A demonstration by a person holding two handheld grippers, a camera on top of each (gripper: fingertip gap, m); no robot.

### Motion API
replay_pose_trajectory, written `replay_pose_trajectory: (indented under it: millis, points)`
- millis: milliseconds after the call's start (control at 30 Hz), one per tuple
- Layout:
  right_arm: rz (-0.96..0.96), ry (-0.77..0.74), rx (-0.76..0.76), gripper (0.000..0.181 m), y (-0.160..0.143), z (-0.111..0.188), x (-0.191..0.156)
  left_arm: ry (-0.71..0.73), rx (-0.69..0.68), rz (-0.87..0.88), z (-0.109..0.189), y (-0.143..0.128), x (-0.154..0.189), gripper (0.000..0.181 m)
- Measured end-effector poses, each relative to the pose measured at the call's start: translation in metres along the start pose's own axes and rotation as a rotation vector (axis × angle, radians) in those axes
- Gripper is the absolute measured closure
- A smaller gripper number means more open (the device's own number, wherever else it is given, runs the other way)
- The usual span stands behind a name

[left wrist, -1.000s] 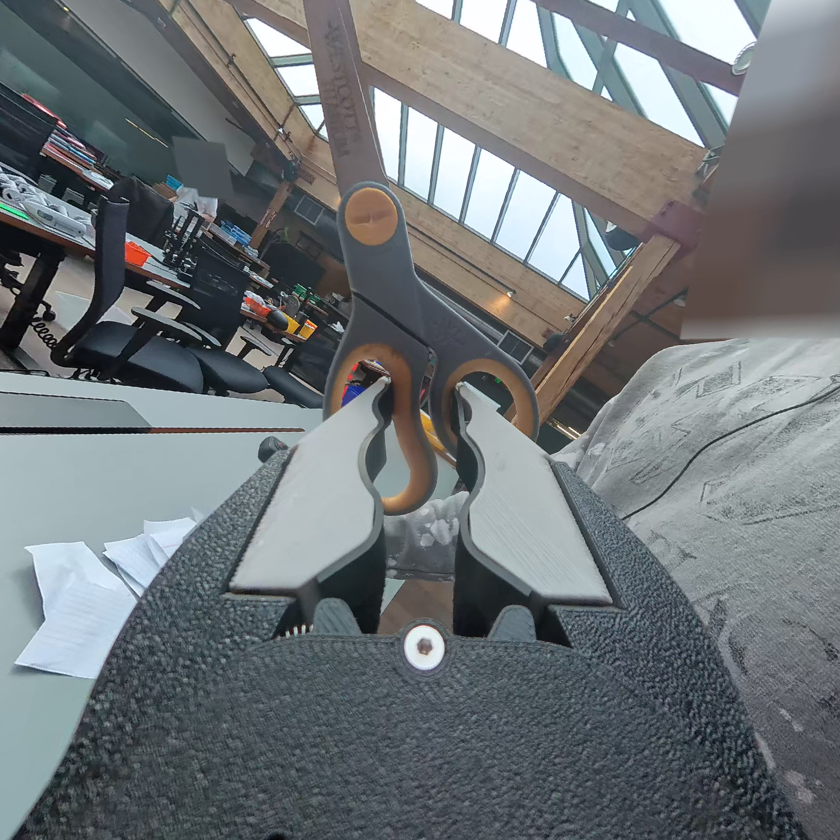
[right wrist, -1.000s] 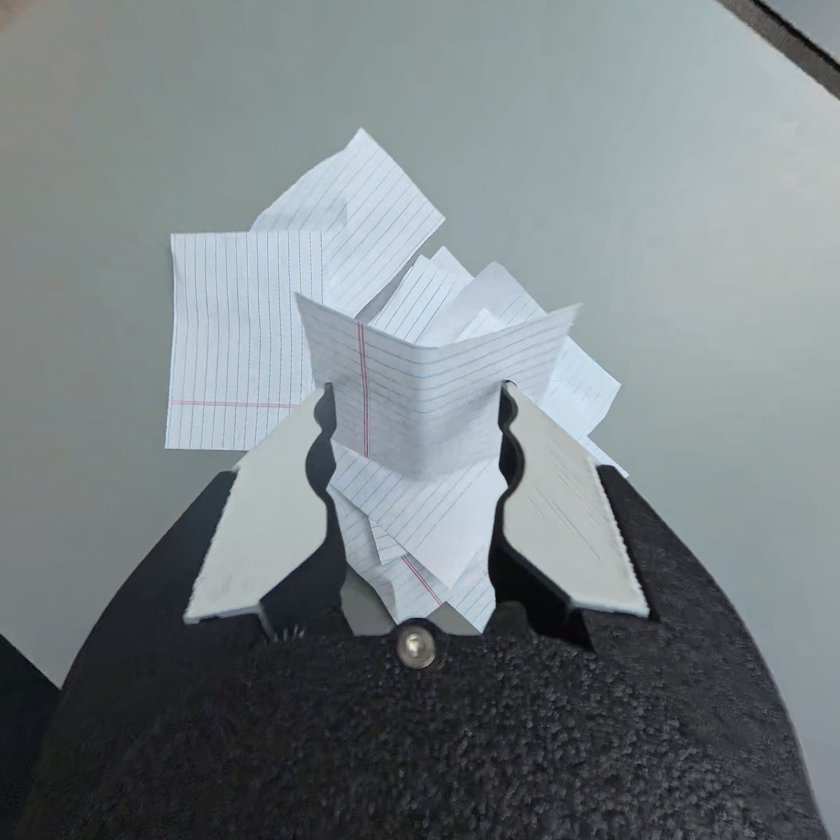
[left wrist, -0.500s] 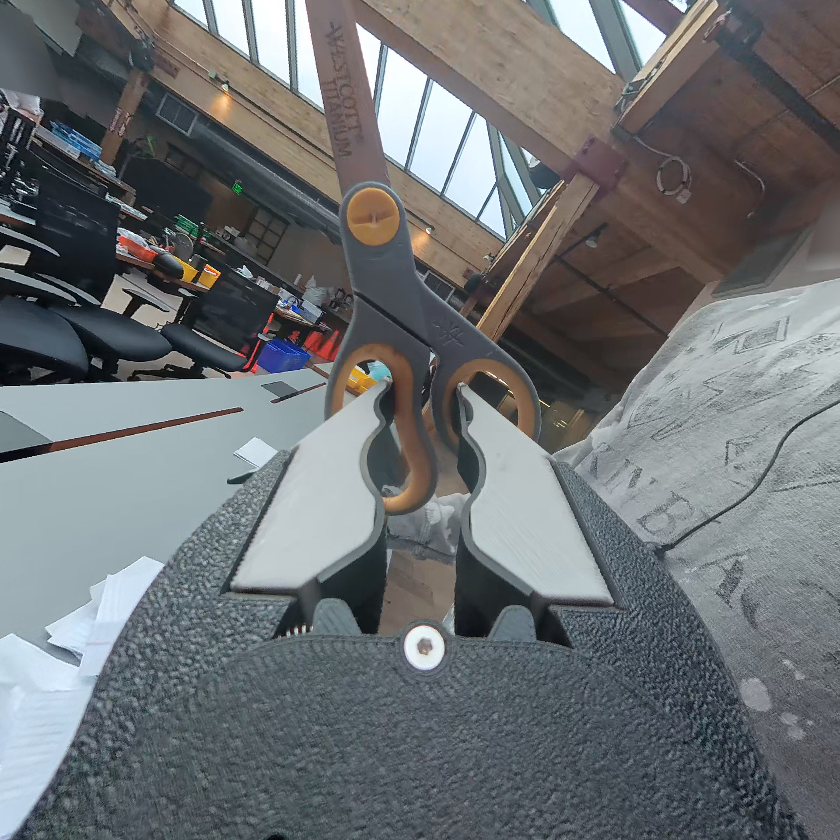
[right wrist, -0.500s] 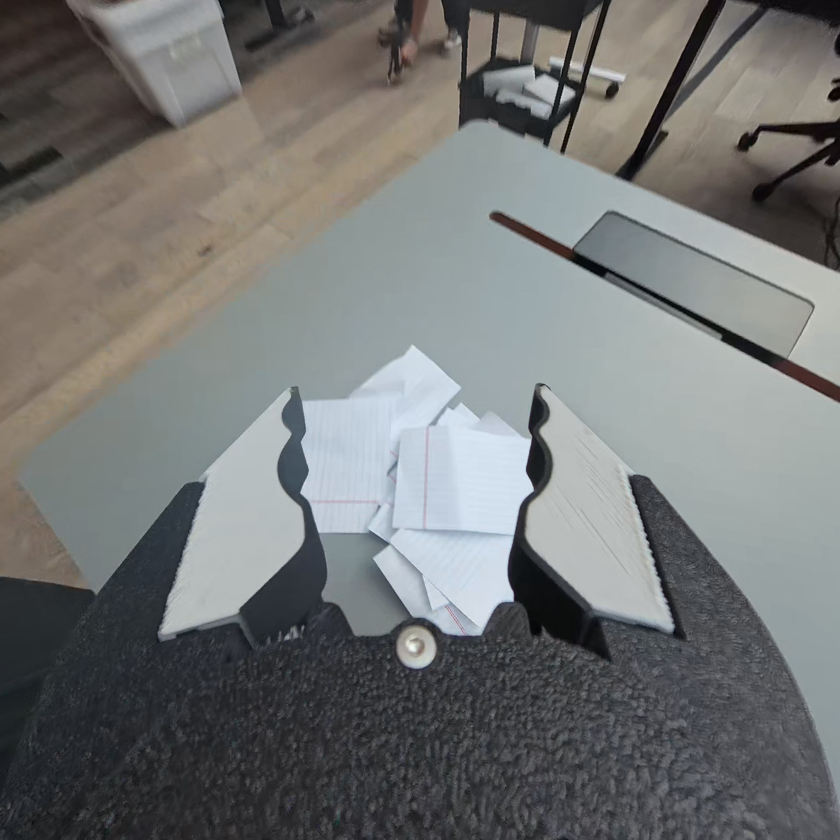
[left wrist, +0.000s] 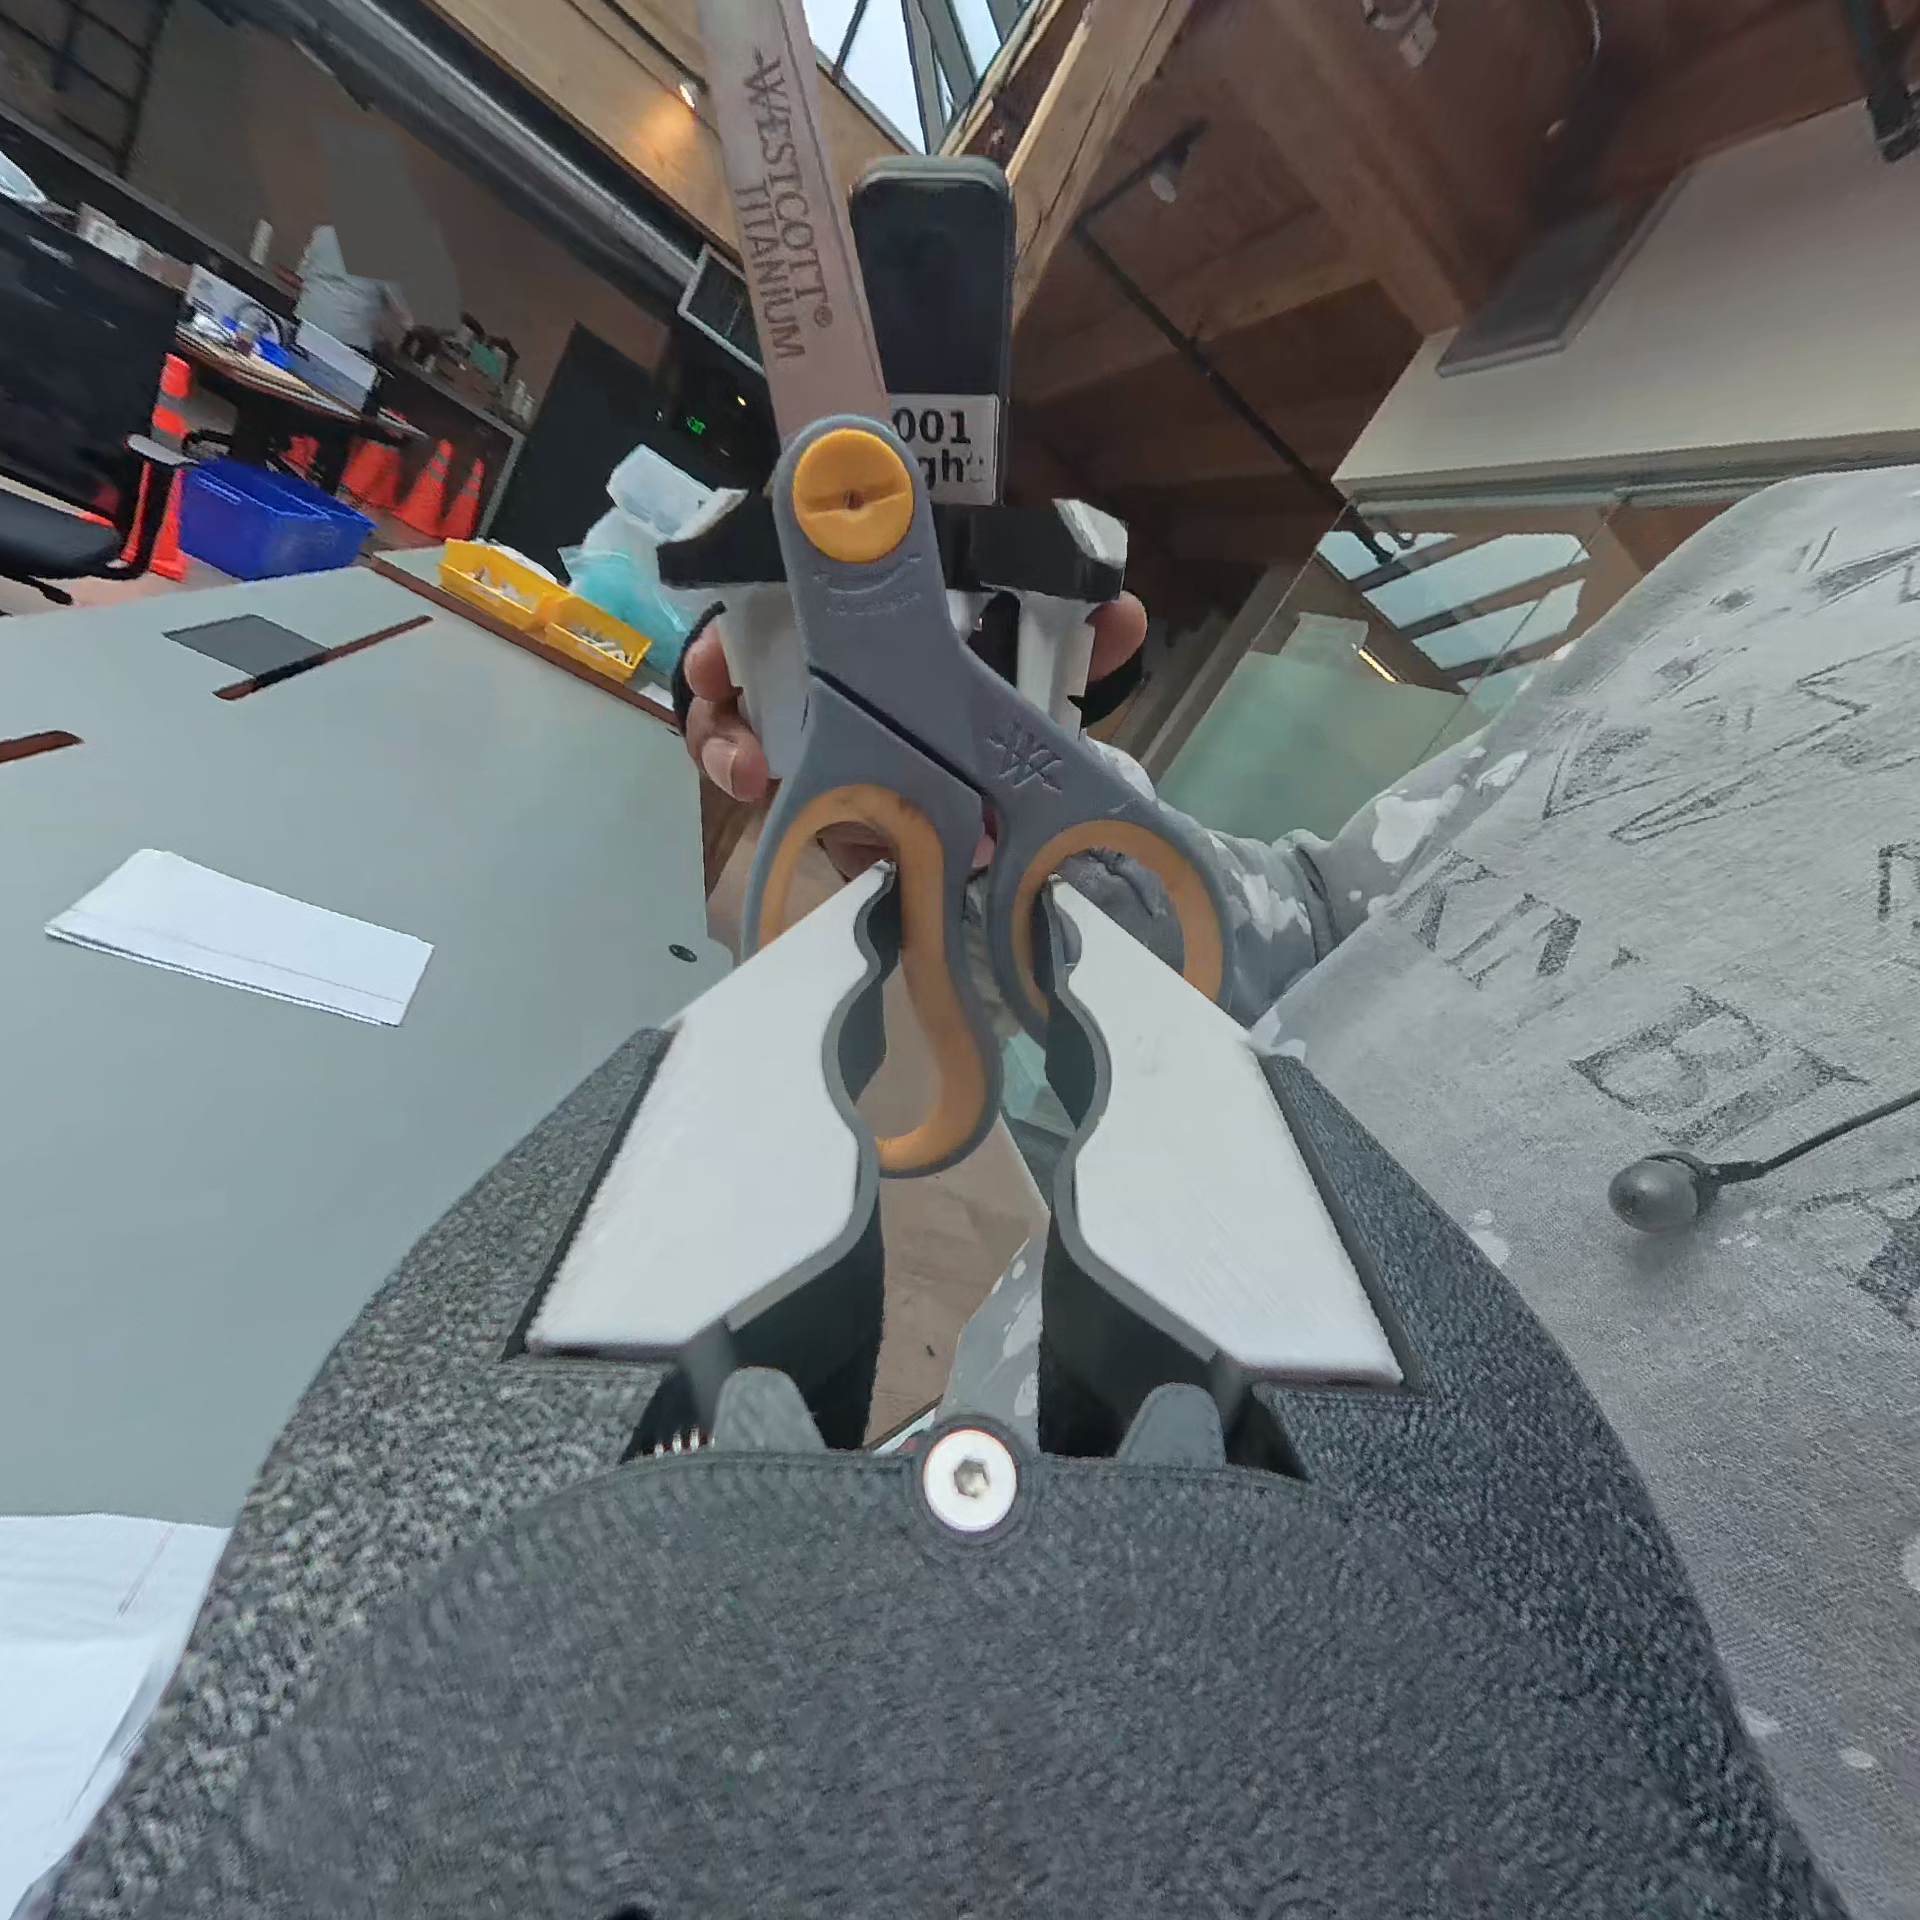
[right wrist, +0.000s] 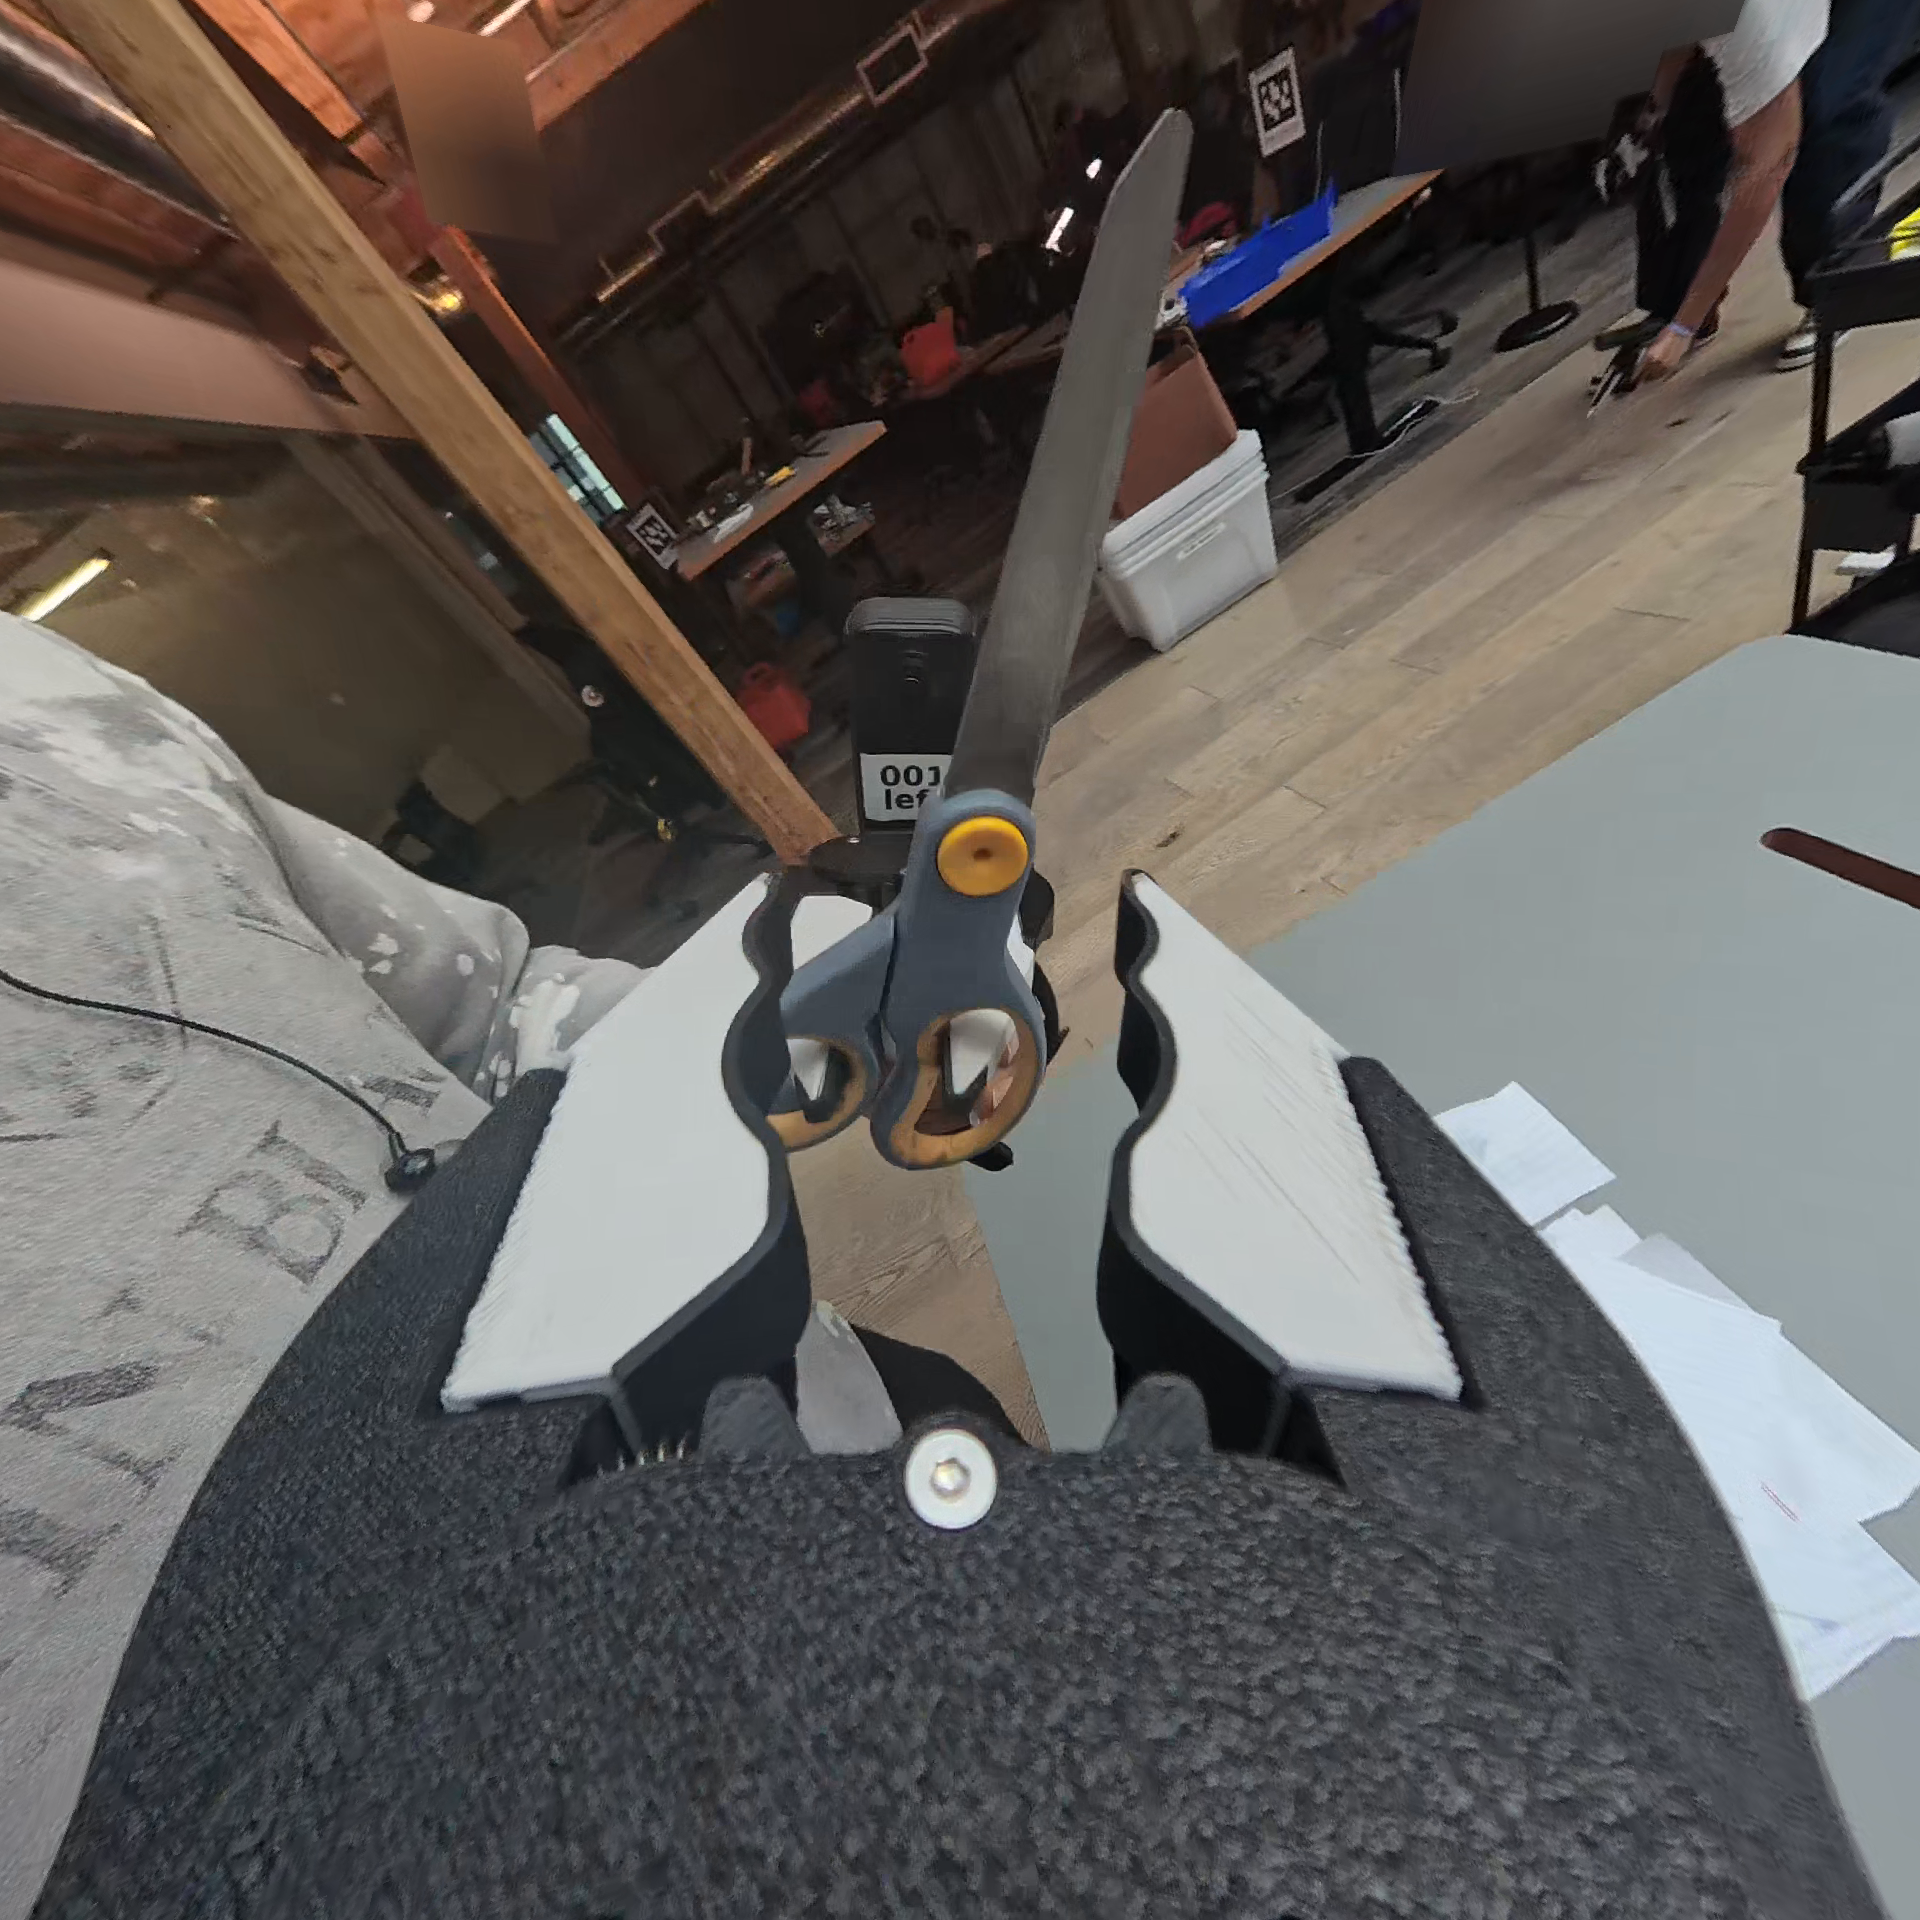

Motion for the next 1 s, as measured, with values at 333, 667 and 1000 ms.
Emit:
replay_pose_trajectory:
  millis: [333,667,1000]
  points:
    - [0.036,-0.099,0.108,0.158,-0.084,0.174,0.025,0.141,-0.256,0.135,-0.211,-0.028,-0.027,0.147]
    - [0.204,-0.018,0.332,0.159,-0.110,0.275,0.042,0.204,-0.339,0.062,-0.344,-0.018,-0.041,0.142]
    - [0.199,0.085,0.167,0.157,-0.095,0.281,0.075,0.170,-0.418,-0.075,-0.353,-0.008,-0.073,0.157]
Point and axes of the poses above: each gripper's, where its closed fingertips meet, z back along the fingers, y out of its top, x = y × z across the jaws, the point moved 9 cm from there along z, back along the fingers, and after that the axes turned 10 degrees about -x, right-handed, at the moved point
